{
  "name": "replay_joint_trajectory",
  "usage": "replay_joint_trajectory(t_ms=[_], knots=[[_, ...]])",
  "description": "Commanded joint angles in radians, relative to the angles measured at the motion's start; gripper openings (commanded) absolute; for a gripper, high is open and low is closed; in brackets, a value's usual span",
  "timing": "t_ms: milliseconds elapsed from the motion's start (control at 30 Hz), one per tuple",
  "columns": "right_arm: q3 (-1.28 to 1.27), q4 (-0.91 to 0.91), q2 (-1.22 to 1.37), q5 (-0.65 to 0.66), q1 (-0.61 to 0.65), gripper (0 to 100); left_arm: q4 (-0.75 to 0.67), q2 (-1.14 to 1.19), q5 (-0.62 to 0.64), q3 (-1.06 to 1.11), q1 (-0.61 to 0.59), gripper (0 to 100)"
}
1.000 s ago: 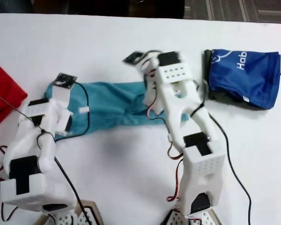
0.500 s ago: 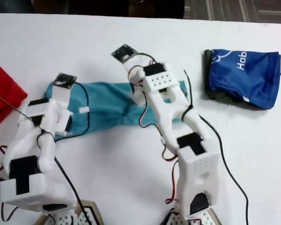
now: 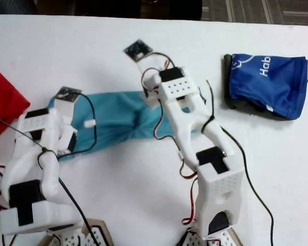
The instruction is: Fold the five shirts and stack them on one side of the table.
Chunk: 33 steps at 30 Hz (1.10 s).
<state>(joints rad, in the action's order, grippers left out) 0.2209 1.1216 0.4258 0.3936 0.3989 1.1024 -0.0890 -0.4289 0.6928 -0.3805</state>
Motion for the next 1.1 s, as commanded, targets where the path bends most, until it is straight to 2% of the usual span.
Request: replay_joint_trajectory(t_ms=[0, 200, 400, 500, 800, 900, 1000, 1067], knots=[[0.008, -0.088, -0.042, -0.005, -0.061, 1.8, 0.055, -0.074, -0.011, -0.005, -0.008, 2], [0.011, -0.228, 0.147, -0.005, -0.117, 1.8, 0.054, -0.078, -0.011, 0.001, -0.009, 2], [0.087, -0.191, 0.237, -0.011, -0.16, 1.8, 0.052, -0.086, -0.006, 0.008, -0.011, 2], [0.199, -0.114, 0.194, -0.012, -0.165, 1.8, 0.068, -0.114, -0.002, -0.056, -0.005, 2], [0.48, 0.177, 0.099, -0.003, -0.17, 1.9, 0.249, -0.276, 0.038, -0.245, -0.031, 3], [0.546, 0.321, 0.081, 0.005, -0.171, 7.7, 0.187, -0.252, 0.051, -0.232, -0.109, 9], [0.6, 0.447, 0.067, 0.072, -0.16, 14.2, 0.133, -0.152, 0.091, -0.248, -0.196, 20], [0.632, 0.509, 0.059, 0.115, -0.157, 15.1, 0.121, -0.061, 0.095, -0.282, -0.227, 24]])
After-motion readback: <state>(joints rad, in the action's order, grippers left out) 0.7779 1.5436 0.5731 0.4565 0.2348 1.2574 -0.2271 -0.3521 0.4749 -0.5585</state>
